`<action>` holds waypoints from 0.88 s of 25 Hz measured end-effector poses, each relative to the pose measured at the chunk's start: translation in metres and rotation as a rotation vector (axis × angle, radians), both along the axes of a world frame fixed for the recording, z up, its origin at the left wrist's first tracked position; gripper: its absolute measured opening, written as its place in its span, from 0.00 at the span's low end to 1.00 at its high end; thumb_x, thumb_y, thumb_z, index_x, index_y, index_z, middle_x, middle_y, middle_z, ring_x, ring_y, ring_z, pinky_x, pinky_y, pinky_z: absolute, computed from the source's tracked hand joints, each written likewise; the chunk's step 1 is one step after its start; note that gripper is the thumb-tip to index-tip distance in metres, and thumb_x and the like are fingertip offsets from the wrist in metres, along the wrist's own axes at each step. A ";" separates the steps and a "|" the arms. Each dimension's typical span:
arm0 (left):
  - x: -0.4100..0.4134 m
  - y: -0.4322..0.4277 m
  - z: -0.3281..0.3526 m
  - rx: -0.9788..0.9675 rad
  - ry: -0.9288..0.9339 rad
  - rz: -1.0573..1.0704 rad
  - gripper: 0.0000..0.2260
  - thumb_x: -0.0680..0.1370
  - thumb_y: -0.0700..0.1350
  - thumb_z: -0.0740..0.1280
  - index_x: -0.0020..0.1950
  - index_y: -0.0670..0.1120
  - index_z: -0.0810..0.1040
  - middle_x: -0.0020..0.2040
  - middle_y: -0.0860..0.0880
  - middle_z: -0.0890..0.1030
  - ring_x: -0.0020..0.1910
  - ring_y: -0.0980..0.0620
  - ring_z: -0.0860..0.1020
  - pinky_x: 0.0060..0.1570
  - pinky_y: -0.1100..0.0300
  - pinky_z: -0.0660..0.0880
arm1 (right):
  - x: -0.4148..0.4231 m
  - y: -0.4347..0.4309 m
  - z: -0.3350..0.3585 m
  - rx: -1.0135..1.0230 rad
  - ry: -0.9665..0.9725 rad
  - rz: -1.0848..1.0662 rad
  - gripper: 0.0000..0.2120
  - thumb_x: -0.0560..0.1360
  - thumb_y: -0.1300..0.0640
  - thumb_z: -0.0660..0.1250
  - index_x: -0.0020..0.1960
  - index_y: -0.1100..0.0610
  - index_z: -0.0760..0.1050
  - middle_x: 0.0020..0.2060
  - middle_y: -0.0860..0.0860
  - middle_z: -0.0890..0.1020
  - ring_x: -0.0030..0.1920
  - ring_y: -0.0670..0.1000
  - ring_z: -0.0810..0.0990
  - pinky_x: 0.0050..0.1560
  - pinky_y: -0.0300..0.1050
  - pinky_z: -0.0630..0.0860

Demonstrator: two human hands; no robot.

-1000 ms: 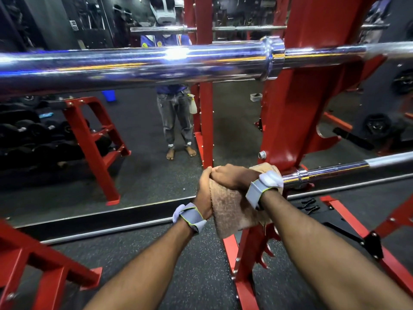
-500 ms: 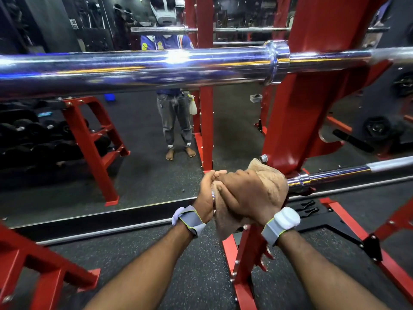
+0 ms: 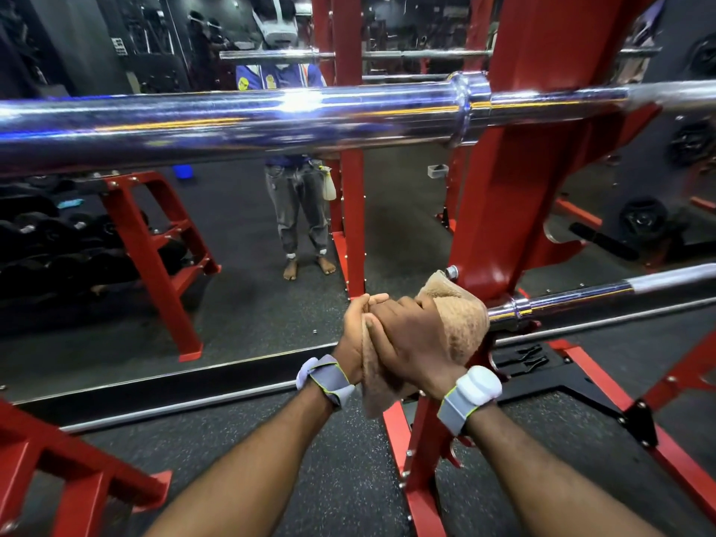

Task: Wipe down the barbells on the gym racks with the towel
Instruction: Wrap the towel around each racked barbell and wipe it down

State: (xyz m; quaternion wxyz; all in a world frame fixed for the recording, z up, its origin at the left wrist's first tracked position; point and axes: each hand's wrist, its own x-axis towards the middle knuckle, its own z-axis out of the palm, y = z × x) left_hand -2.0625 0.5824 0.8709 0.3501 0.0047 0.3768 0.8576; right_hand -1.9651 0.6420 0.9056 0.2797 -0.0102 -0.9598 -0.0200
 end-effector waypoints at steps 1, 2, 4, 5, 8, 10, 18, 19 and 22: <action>0.001 0.000 0.000 -0.021 0.005 0.008 0.11 0.78 0.47 0.57 0.45 0.40 0.73 0.37 0.44 0.76 0.39 0.47 0.75 0.45 0.56 0.73 | 0.005 0.009 -0.002 0.053 -0.003 0.036 0.14 0.80 0.45 0.55 0.47 0.51 0.75 0.41 0.50 0.80 0.40 0.56 0.75 0.41 0.54 0.67; 0.003 0.000 -0.001 -0.052 0.011 0.014 0.14 0.81 0.47 0.55 0.47 0.39 0.74 0.39 0.42 0.77 0.40 0.46 0.76 0.45 0.56 0.74 | 0.010 0.020 0.001 0.089 -0.044 0.071 0.16 0.80 0.44 0.54 0.48 0.51 0.76 0.41 0.50 0.80 0.41 0.56 0.76 0.42 0.54 0.68; 0.000 -0.002 -0.004 -0.097 0.032 0.018 0.16 0.82 0.47 0.53 0.49 0.37 0.75 0.43 0.40 0.77 0.41 0.45 0.77 0.45 0.55 0.74 | 0.006 0.038 0.014 0.080 -0.181 0.089 0.19 0.80 0.42 0.51 0.47 0.51 0.77 0.41 0.52 0.82 0.42 0.59 0.79 0.42 0.56 0.71; -0.002 -0.002 -0.006 -0.110 0.052 0.025 0.17 0.82 0.47 0.53 0.49 0.37 0.76 0.44 0.40 0.77 0.42 0.45 0.77 0.47 0.55 0.74 | 0.000 0.041 0.019 0.033 -0.264 0.050 0.22 0.80 0.41 0.49 0.46 0.52 0.77 0.42 0.54 0.83 0.44 0.60 0.81 0.43 0.57 0.72; -0.002 -0.002 -0.009 -0.096 0.103 -0.025 0.19 0.82 0.49 0.52 0.51 0.36 0.77 0.43 0.39 0.79 0.43 0.45 0.78 0.50 0.55 0.74 | -0.032 0.037 0.031 -0.172 -0.478 -0.057 0.27 0.78 0.39 0.46 0.52 0.52 0.80 0.50 0.58 0.84 0.53 0.61 0.81 0.51 0.55 0.74; -0.003 -0.002 -0.007 -0.039 0.066 -0.045 0.21 0.82 0.51 0.52 0.49 0.37 0.77 0.38 0.41 0.82 0.40 0.45 0.79 0.49 0.55 0.74 | -0.040 0.024 0.022 0.012 -0.393 -0.002 0.19 0.77 0.48 0.52 0.48 0.54 0.80 0.41 0.58 0.84 0.43 0.60 0.83 0.39 0.53 0.74; -0.001 -0.003 -0.002 -0.100 0.068 -0.012 0.17 0.82 0.47 0.53 0.47 0.38 0.76 0.39 0.41 0.80 0.37 0.47 0.79 0.42 0.57 0.76 | 0.009 0.041 0.008 0.134 -0.184 0.088 0.19 0.81 0.42 0.50 0.49 0.50 0.75 0.43 0.51 0.80 0.44 0.57 0.77 0.48 0.58 0.70; -0.003 -0.004 -0.004 -0.115 0.091 -0.012 0.18 0.83 0.47 0.52 0.47 0.37 0.76 0.40 0.40 0.80 0.38 0.47 0.79 0.42 0.58 0.76 | 0.005 0.048 0.014 0.122 -0.256 0.058 0.20 0.81 0.42 0.48 0.48 0.50 0.75 0.43 0.52 0.82 0.44 0.58 0.79 0.48 0.58 0.71; 0.000 -0.004 -0.003 -0.088 0.094 -0.038 0.20 0.83 0.47 0.50 0.46 0.37 0.76 0.34 0.44 0.83 0.32 0.50 0.81 0.38 0.62 0.77 | -0.018 0.050 0.025 0.132 -0.356 0.032 0.19 0.82 0.49 0.49 0.49 0.54 0.77 0.44 0.56 0.84 0.45 0.62 0.82 0.44 0.55 0.74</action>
